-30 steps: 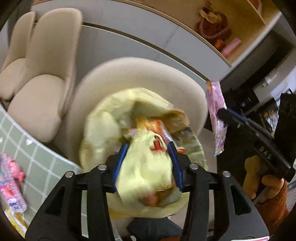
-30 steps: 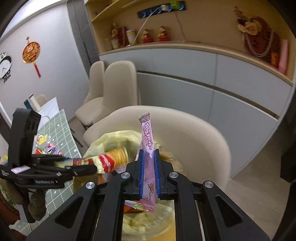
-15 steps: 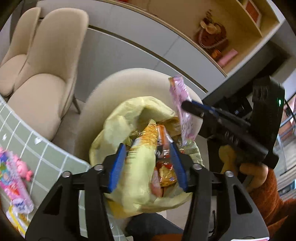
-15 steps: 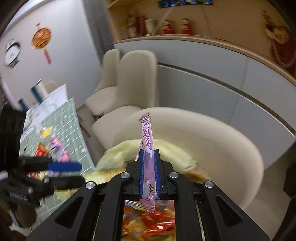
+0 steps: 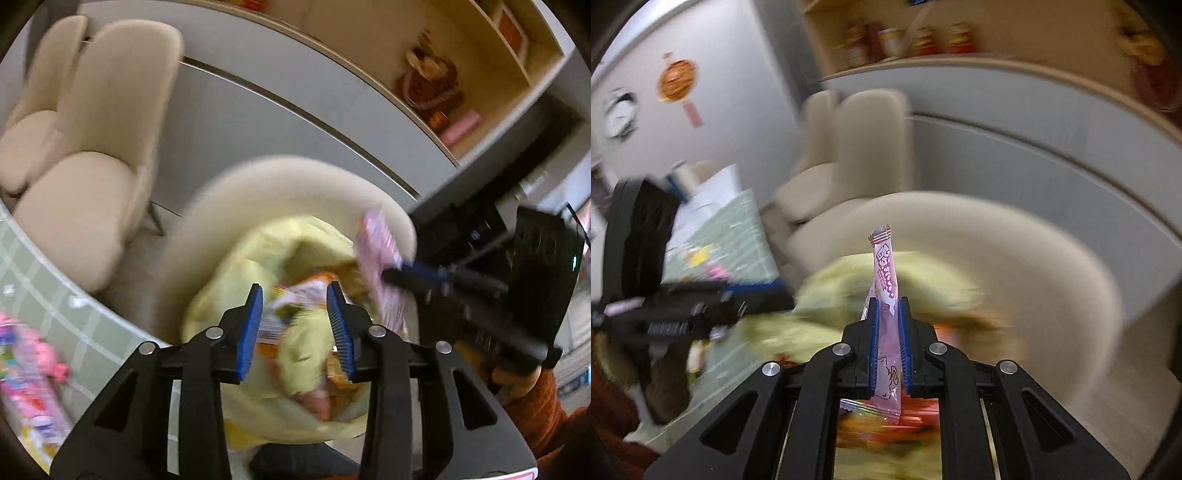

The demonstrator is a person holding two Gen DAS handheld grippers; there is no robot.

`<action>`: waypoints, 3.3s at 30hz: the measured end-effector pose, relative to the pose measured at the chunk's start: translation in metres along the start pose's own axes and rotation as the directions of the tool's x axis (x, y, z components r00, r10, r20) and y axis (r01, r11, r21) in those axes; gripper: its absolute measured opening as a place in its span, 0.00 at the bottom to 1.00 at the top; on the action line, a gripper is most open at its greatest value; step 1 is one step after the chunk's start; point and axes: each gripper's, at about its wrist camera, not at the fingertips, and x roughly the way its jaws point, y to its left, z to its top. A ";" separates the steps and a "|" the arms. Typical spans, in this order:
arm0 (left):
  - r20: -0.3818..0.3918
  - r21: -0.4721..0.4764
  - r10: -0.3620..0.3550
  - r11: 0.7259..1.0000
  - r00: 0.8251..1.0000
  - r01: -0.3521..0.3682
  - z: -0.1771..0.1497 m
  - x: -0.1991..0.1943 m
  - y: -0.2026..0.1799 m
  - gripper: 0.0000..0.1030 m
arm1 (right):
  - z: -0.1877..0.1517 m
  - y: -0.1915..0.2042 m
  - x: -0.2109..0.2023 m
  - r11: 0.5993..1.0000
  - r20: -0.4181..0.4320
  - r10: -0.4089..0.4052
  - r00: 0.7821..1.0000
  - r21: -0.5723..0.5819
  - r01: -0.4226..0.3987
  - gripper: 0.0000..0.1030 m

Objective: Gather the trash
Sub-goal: 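Open left tool to drop the wafer stick while right tool drops the candy stick, then move both open tools back over the table of snacks, then grasp the yellow-white wrapper with right tool while left tool reaches the red cup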

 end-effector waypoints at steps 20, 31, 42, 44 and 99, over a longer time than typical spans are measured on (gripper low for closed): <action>0.035 -0.155 0.147 0.978 0.989 -0.140 -0.074 -0.061 0.035 0.35 | -0.050 0.002 0.052 0.989 -0.206 -0.140 0.968 -0.076 0.127 0.42; 0.140 -0.291 0.293 0.925 0.946 -0.243 -0.165 -0.141 0.071 0.37 | -0.043 0.062 -0.032 0.980 0.065 -0.143 0.988 -0.126 0.150 0.45; 0.113 -0.511 0.545 0.749 0.831 -0.421 -0.255 -0.246 0.159 0.37 | -0.073 0.191 0.036 0.950 -0.052 0.031 0.998 -0.308 -0.046 0.45; 0.109 -0.529 0.563 0.730 0.819 -0.432 -0.265 -0.260 0.172 0.37 | -0.078 0.207 0.041 0.945 -0.062 0.055 0.997 -0.320 -0.072 0.45; 0.140 -0.248 0.448 0.879 0.883 -0.407 -0.155 -0.198 0.207 0.38 | -0.119 0.230 0.103 0.955 -0.231 0.034 0.972 -0.280 -0.100 0.20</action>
